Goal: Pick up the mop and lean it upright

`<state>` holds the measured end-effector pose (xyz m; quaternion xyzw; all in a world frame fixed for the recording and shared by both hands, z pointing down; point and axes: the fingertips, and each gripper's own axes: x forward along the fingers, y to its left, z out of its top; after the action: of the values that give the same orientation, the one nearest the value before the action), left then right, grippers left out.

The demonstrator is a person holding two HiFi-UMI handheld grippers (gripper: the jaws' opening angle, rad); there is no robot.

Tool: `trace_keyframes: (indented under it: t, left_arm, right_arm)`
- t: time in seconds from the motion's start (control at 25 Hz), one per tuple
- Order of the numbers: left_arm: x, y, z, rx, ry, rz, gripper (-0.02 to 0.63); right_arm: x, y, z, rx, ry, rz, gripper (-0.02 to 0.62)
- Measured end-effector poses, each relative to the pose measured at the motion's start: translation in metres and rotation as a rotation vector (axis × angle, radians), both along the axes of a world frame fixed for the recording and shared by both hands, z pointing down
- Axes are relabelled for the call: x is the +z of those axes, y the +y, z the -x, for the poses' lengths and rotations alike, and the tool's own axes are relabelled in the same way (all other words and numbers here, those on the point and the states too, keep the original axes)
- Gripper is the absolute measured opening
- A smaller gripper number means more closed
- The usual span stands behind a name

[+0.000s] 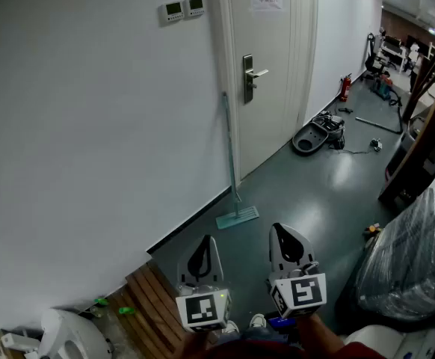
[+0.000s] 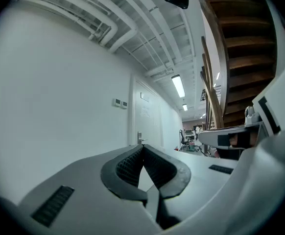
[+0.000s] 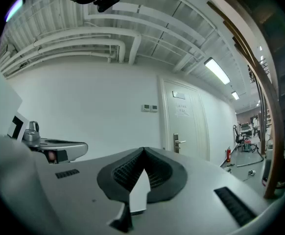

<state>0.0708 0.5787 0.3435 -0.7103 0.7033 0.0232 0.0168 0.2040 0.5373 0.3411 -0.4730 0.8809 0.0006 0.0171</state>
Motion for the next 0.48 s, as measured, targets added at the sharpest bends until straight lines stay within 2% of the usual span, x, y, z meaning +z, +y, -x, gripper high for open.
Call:
trace_keyframes:
  t: [0.48]
  left_arm:
    - [-0.007,-0.01,-0.03,0.003,0.004,-0.012,0.014]
  right_arm:
    - [0.0,-0.009,-0.025,-0.007,-0.001,0.002,0.017]
